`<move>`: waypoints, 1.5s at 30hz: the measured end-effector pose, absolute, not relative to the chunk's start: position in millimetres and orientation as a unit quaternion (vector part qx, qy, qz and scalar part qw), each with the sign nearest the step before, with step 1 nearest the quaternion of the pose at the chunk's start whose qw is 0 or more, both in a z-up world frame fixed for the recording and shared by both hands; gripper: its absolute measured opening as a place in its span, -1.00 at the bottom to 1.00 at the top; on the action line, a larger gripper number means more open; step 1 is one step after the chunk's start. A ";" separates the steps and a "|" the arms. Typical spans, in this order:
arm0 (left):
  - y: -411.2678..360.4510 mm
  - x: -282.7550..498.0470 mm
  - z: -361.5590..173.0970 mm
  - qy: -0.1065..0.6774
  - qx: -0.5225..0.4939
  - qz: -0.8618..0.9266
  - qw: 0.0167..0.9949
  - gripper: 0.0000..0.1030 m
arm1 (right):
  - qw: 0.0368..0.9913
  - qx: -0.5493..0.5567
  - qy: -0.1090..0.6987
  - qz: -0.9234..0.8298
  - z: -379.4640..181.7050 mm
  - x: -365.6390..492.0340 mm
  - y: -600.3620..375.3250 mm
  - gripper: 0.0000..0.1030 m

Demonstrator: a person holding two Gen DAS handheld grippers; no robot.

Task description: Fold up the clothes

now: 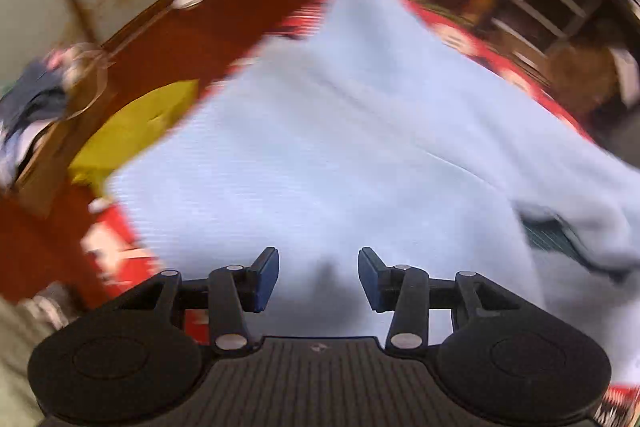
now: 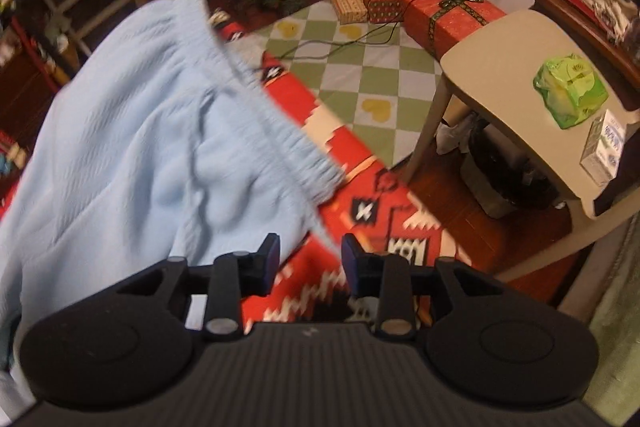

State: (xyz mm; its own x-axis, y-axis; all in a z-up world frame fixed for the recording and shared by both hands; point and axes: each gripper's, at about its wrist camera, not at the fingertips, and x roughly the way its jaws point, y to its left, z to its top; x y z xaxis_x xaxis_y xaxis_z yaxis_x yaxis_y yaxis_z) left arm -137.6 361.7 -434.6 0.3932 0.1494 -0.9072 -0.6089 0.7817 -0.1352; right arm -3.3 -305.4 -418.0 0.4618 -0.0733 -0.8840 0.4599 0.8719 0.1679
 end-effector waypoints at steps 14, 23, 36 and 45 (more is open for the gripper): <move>310.4 -157.2 -478.4 0.359 -0.225 0.086 0.902 -0.13 | 0.916 0.180 0.354 -0.061 -457.9 -53.6 -284.5 -0.28; 278.4 -225.3 -452.5 0.299 -0.214 0.032 0.929 -0.12 | 0.929 0.211 0.303 -0.010 -442.3 -137.2 -278.5 -0.64; 283.3 -234.4 -457.0 0.320 -0.231 0.038 0.918 0.15 | 0.901 0.305 0.308 -0.026 -449.0 -126.6 -345.3 -0.59; 297.8 -203.8 -476.3 0.325 -0.250 0.034 0.911 0.15 | 0.886 0.342 0.309 -0.049 -495.1 -59.8 -373.2 -0.37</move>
